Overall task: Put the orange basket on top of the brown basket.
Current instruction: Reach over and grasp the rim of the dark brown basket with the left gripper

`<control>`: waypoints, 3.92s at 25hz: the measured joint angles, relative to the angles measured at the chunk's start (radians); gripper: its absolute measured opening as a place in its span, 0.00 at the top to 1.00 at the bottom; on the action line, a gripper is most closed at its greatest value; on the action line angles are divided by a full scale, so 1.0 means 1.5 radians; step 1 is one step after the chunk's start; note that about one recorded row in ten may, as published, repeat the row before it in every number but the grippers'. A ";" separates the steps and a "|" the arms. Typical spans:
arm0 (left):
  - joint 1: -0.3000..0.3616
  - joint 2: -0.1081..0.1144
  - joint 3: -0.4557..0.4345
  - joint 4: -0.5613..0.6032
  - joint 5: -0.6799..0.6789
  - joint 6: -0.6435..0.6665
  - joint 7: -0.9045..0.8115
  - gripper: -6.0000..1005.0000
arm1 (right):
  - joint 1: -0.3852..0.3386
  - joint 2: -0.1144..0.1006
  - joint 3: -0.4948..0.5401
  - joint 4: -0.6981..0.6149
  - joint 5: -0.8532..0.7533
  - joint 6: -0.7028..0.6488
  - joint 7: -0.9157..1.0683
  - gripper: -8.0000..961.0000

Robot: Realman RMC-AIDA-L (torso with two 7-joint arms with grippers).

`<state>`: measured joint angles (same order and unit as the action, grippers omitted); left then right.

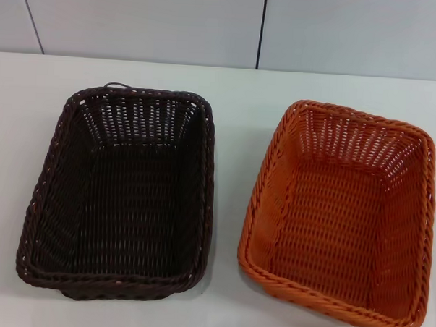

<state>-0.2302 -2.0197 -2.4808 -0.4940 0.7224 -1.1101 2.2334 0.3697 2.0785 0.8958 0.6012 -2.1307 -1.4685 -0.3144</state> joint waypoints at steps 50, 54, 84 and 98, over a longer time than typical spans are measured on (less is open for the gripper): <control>0.001 -0.029 0.426 -0.699 1.108 0.052 -1.251 0.49 | 0.056 -0.001 0.016 -0.060 0.003 0.002 0.017 0.33; 0.038 -0.030 0.517 -0.739 1.210 0.149 -1.334 0.49 | 0.057 0.000 0.015 -0.060 0.004 0.004 0.017 0.33; 0.097 -0.030 0.680 -0.772 1.443 0.148 -1.574 0.49 | 0.048 0.000 0.006 -0.058 0.000 0.000 0.051 0.34; 0.092 -0.029 0.698 -0.765 1.445 0.139 -1.581 0.51 | 0.052 -0.001 0.006 -0.056 0.000 0.000 0.053 0.34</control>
<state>-0.0919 -2.0625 -1.4336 -1.6418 2.8896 -0.9018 -0.1384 0.4485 2.0771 0.9050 0.5165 -2.1308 -1.4680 -0.2346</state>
